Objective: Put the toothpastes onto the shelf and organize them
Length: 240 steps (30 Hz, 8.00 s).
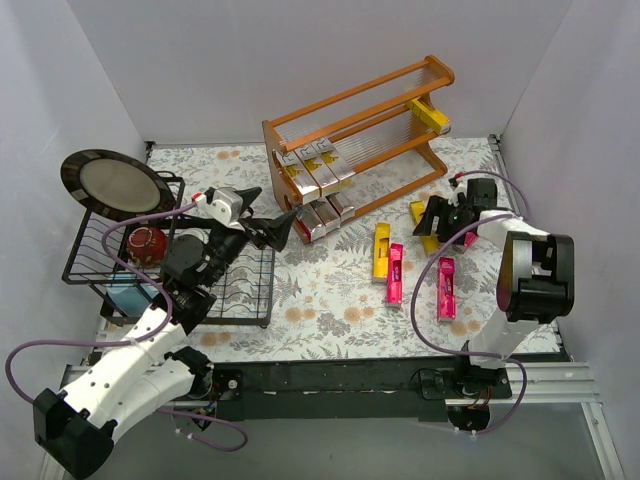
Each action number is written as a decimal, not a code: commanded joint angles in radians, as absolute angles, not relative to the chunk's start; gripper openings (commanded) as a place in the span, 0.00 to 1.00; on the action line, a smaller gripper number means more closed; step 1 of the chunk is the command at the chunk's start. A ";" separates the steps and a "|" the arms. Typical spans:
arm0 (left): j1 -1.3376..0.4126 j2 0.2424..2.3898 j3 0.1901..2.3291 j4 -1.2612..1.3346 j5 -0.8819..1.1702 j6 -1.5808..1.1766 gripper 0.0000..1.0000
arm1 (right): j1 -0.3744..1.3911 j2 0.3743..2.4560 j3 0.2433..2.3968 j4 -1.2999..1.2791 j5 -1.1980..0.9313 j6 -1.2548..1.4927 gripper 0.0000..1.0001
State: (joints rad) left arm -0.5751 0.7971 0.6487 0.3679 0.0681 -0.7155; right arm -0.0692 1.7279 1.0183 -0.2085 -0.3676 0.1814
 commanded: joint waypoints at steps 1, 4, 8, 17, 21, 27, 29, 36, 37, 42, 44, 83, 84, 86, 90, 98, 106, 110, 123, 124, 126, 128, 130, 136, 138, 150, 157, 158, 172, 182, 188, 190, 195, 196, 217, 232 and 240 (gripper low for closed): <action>-0.571 0.778 0.670 0.373 0.089 -0.727 0.98 | -0.040 1.635 0.928 -0.124 -0.394 0.166 0.82; -0.571 0.785 0.670 0.373 0.089 -0.727 0.98 | -0.025 1.608 0.896 -0.101 -0.359 0.153 0.82; -0.571 0.793 0.670 0.373 0.094 -0.730 0.98 | 0.050 1.594 0.877 -0.104 -0.228 0.137 0.83; -0.571 0.796 0.672 0.370 0.095 -0.730 0.98 | 0.210 1.575 0.851 -0.046 0.133 0.299 0.85; -0.571 0.801 0.672 0.370 0.095 -0.730 0.98 | 0.239 1.577 0.861 -0.061 0.241 0.383 0.86; -0.571 0.802 0.672 0.370 0.097 -0.732 0.98 | 0.270 1.604 0.848 -0.061 0.333 0.452 0.82; -0.571 0.804 0.670 0.371 0.094 -0.730 0.98 | 0.275 1.612 0.841 -0.060 0.348 0.463 0.80; -0.571 0.810 0.669 0.373 0.094 -0.729 0.98 | 0.279 1.608 0.813 -0.047 0.382 0.471 0.68; -0.571 0.811 0.669 0.374 0.095 -0.730 0.98 | 0.278 1.609 0.815 -0.049 0.387 0.459 0.67; -0.571 0.815 0.669 0.374 0.100 -0.733 0.98 | 0.279 1.605 0.804 -0.009 0.324 0.373 0.61; -0.571 0.813 0.667 0.374 0.097 -0.732 0.98 | 0.278 1.597 0.802 -0.009 0.313 0.362 0.52; -0.571 0.856 0.672 0.359 0.089 -0.710 0.98 | 0.218 1.831 1.646 -0.279 -0.029 -0.121 0.42; -0.571 0.859 0.672 0.359 0.090 -0.710 0.98 | 0.213 1.848 1.666 -0.278 -0.034 -0.126 0.42; -0.571 0.862 0.670 0.356 0.089 -0.709 0.98 | 0.212 1.903 1.716 -0.285 -0.035 -0.147 0.42; -0.571 0.862 0.664 0.360 0.078 -0.706 0.98 | 0.210 1.965 1.839 -0.281 -0.035 -0.189 0.42; -0.571 0.900 0.652 0.373 0.055 -0.687 0.98 | 0.196 2.071 1.968 -0.258 -0.037 -0.233 0.44; -0.575 0.920 0.650 0.373 0.054 -0.683 0.98 | 0.183 2.129 1.983 -0.221 0.035 -0.244 0.59; -0.578 0.916 0.649 0.373 0.052 -0.683 0.98 | 0.181 2.102 1.918 -0.177 0.066 -0.259 0.60; -0.580 0.931 0.649 0.373 0.049 -0.680 0.98 | 0.130 2.092 1.881 -0.071 0.084 -0.262 0.56; -0.580 0.933 0.649 0.371 0.051 -0.680 0.98 | 0.129 2.098 1.884 -0.066 0.086 -0.264 0.57; -0.580 0.937 0.650 0.371 0.051 -0.680 0.98 | 0.121 2.102 1.890 -0.061 0.089 -0.268 0.57; -0.580 0.939 0.649 0.370 0.049 -0.678 0.98 | 0.123 2.103 1.891 -0.055 0.098 -0.279 0.59; -0.580 0.940 0.649 0.371 0.048 -0.678 0.98 | 0.123 2.099 1.891 -0.051 0.100 -0.288 0.60; -0.580 0.939 0.649 0.371 0.049 -0.678 0.98 | 0.121 2.068 1.855 -0.009 0.112 -0.305 0.61; -0.580 0.939 0.649 0.370 0.048 -0.678 0.98 | 0.121 2.066 1.845 -0.009 0.117 -0.311 0.61; -0.580 0.942 0.650 0.370 0.046 -0.673 0.98 | 0.123 2.033 1.798 0.054 0.083 -0.301 0.60; -0.580 0.933 0.649 0.370 0.046 -0.673 0.98 | 0.126 1.976 1.775 0.060 0.057 -0.279 0.64; -0.580 0.933 0.650 0.370 0.046 -0.673 0.98 | 0.127 1.971 1.769 0.060 0.054 -0.279 0.64; -0.581 0.940 0.650 0.368 0.049 -0.673 0.98 | 0.130 2.020 1.756 0.063 0.035 -0.382 0.66; -0.581 0.953 0.650 0.370 0.051 -0.673 0.98 | 0.130 2.089 1.812 0.049 0.089 -0.405 0.66; -0.581 0.953 0.649 0.371 0.048 -0.672 0.98 | 0.130 2.095 1.810 0.081 0.127 -0.400 0.66; -0.581 0.953 0.649 0.371 0.046 -0.672 0.98 | 0.129 2.095 1.815 0.086 0.130 -0.397 0.66; -0.581 0.948 0.647 0.370 0.040 -0.670 0.98 | 0.129 2.102 1.821 0.117 0.179 -0.393 0.66; -0.581 0.945 0.647 0.371 0.035 -0.669 0.98 | 0.130 2.105 1.821 0.118 0.181 -0.393 0.65; -0.581 0.937 0.647 0.370 0.029 -0.664 0.98 | 0.132 2.066 1.763 0.212 0.175 -0.396 0.59; -0.581 0.894 0.650 0.365 0.028 -0.661 0.98 | 0.164 1.933 1.707 0.108 0.117 -0.325 0.62; -0.581 0.827 0.657 0.370 0.043 -0.680 0.98 | 0.221 1.717 1.540 -0.052 0.083 -0.163 0.67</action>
State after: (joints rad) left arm -0.5781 0.8715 0.6487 0.3672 0.0402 -0.6773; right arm 0.1860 1.8500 1.5909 0.0238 0.1158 -0.2752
